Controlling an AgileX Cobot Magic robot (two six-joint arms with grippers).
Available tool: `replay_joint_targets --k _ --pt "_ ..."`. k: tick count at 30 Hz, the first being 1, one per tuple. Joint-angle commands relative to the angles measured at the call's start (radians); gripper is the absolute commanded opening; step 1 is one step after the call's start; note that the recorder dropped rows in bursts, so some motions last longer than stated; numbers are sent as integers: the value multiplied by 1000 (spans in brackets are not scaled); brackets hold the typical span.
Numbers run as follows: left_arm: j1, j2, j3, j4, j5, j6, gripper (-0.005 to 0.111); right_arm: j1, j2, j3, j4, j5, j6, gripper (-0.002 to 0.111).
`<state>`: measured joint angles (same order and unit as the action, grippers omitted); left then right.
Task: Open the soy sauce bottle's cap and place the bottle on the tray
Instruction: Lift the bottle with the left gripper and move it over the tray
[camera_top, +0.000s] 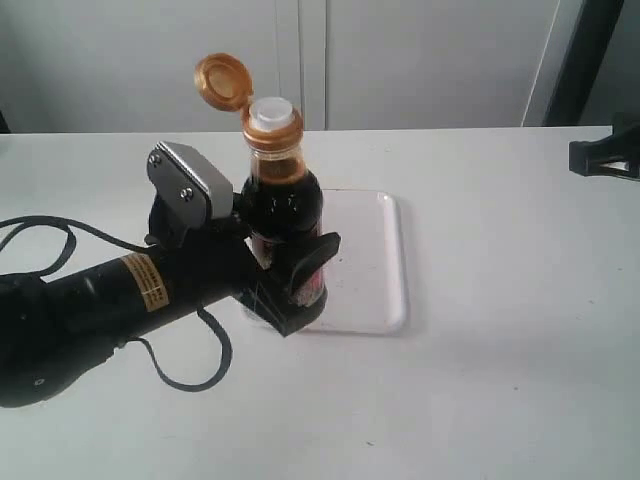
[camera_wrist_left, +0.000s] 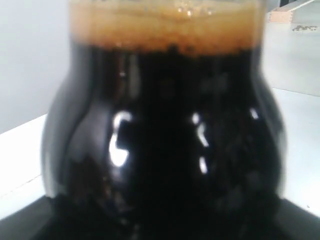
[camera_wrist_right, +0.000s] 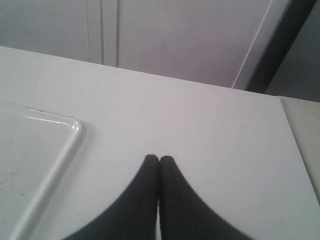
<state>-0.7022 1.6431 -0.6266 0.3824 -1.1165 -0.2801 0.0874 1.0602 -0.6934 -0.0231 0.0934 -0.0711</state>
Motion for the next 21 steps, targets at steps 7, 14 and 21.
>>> replay_joint_targets --k 7,14,21 --pt "-3 20 -149 -46 -105 19 0 -6 0 5 7 -36 7 0" --pt "-3 90 -234 -92 -105 76 0 -6 10 5 7 -44 32 0" --pt "2 173 -326 -152 -89 93 0 -6 10 6 7 -49 32 0"
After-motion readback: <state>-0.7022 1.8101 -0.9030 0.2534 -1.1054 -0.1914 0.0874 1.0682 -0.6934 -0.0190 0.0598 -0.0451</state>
